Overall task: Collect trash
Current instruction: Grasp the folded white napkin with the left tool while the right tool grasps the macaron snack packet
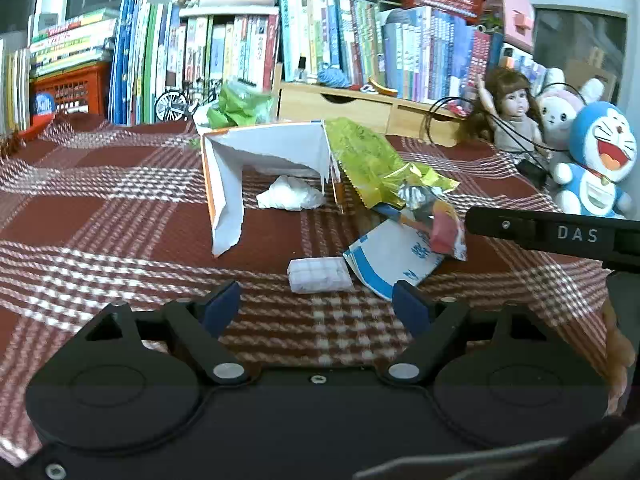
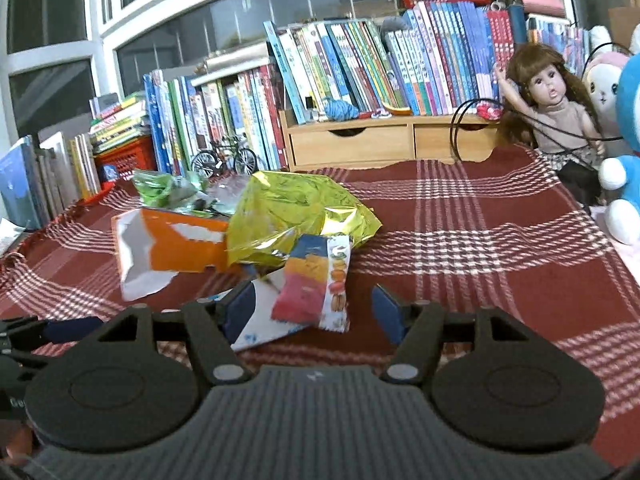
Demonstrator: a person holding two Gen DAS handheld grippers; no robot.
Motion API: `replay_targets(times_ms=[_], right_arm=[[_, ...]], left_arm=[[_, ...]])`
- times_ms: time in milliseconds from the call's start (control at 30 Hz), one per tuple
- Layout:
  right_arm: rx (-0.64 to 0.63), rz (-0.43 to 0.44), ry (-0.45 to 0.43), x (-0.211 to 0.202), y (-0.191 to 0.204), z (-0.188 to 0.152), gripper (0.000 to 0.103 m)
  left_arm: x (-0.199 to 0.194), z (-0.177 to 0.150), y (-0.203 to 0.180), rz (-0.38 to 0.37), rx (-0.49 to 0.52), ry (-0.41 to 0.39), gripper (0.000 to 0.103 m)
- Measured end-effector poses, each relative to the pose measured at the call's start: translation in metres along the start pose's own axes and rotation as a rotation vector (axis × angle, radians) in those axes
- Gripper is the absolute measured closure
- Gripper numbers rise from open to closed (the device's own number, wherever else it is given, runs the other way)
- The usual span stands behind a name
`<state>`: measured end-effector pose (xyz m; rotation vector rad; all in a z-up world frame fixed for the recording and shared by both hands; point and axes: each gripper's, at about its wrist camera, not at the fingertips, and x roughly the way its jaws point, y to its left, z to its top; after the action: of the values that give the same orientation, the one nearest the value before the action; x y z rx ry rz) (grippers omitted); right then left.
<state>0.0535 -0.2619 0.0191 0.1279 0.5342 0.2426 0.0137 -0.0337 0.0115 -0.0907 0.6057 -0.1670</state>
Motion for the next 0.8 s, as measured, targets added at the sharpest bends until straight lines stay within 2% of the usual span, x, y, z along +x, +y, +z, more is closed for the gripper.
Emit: replay_targets(times_ms=[200,333,367,400,467,500,533,800], right_arm=[[0.032,-0.001,0.041,0.029,-0.009,0.003,0.027],[0.043,0.001,0.054,0.041,-0.013,0.003,0.027],[0.045,0.004,0.058,0.044,-0.013,0.003,0.027],[0.047,0.007,0.064,0.047,-0.013,0.004,0.031],[0.058,0.018,0.073,0.05,-0.014,0.005,0.04],[0.062,0.022,0.077,0.05,-0.015,0.005,0.049],[0.059,0.021,0.077,0.049,-0.014,0.005,0.051],[0.021,0.03,0.035,0.026,-0.008,0.004,0.052]], left_arm=[[0.023,0.003,-0.002,0.015,-0.018,0.011,0.038],[0.038,0.007,-0.006,0.019,0.001,0.017,0.042],[0.043,0.007,-0.006,0.021,0.005,0.022,0.049],[0.047,0.007,-0.006,0.026,0.004,0.033,0.057],[0.047,0.006,-0.008,0.03,0.009,0.026,0.061],[0.045,0.005,-0.009,0.027,0.016,0.022,0.061],[0.043,0.005,-0.009,0.021,0.021,0.017,0.062],[0.015,-0.004,-0.011,0.007,0.06,-0.023,0.062]])
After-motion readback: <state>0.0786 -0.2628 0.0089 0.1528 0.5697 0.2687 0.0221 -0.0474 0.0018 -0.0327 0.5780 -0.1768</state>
